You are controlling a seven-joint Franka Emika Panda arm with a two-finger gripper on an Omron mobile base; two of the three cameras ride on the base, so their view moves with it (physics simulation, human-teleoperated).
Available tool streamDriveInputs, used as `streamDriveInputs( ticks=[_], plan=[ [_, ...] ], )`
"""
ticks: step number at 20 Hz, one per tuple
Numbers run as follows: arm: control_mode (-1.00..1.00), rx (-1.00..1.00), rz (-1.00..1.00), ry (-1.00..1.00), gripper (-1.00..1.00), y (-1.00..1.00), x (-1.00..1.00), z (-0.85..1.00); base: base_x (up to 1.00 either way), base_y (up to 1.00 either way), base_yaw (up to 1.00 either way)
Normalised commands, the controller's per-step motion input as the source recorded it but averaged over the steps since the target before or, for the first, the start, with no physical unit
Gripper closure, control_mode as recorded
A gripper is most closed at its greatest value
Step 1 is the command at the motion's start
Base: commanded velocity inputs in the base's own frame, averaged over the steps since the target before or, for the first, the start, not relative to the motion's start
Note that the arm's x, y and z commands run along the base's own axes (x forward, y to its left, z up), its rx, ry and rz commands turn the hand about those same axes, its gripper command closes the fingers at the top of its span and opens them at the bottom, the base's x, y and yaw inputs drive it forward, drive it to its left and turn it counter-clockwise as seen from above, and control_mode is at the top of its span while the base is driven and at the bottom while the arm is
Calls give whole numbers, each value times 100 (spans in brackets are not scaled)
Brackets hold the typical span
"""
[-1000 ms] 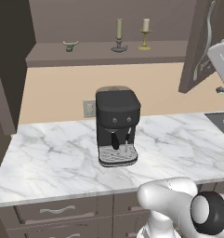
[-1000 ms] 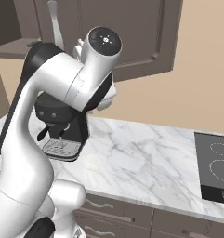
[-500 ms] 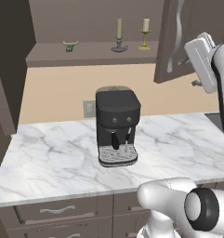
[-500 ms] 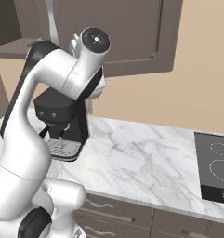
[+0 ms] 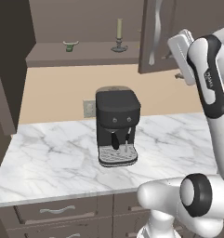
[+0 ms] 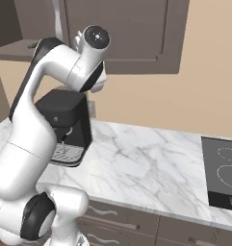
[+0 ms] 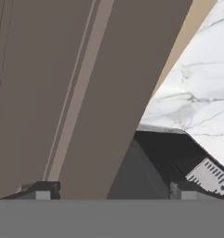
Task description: Pick the candle and candle from the dining table and place them in the open cabinet. Close the cabinet after placing the objects.
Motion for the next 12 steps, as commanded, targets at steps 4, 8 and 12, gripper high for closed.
streamDriveInputs(
  ticks=[4, 8, 12],
  plan=[
    [-100, 0, -1, 0, -100, 18, 73, -4, 0, 0, 0],
    [-100, 0, -7, 0, -100, 18, 71, -4, 0, 0, 0],
    [-100, 0, -8, 0, -100, 18, 68, -6, 0, 0, 0]
  ],
)
